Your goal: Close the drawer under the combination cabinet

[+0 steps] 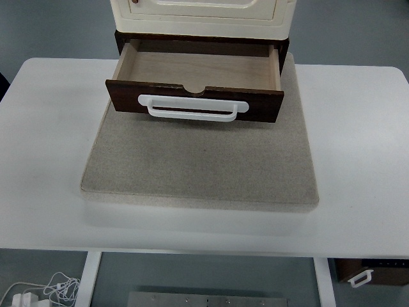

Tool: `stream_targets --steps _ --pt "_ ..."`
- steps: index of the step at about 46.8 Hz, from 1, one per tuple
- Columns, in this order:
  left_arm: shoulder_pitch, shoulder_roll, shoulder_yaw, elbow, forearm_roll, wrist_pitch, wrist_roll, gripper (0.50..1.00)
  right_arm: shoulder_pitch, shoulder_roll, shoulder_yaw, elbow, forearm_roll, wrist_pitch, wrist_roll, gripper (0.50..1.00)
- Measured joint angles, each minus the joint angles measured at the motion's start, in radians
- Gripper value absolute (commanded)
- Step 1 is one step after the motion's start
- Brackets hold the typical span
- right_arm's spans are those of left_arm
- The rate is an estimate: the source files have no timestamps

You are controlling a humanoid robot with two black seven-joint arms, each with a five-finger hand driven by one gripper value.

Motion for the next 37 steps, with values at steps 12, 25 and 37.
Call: stream_targets --steps 12,25,37 --pt "-0.029 0.056 0.000 -0.191 0.101 0.028 -0.015 0.990 0.000 0.000 0.000 0.000 0.000 0.000 0.000 0.952" --pt "-0.031 0.114 0.001 -0.469 0.155 0.044 -0.015 0.988 0.000 0.000 0.000 0.000 0.000 0.000 0.000 0.952" --pt "-0.028 0.119 0.026 -0.650 0.260 0.046 -0.015 0.988 0.000 0.000 0.000 0.000 0.000 0.000 0.000 0.952"
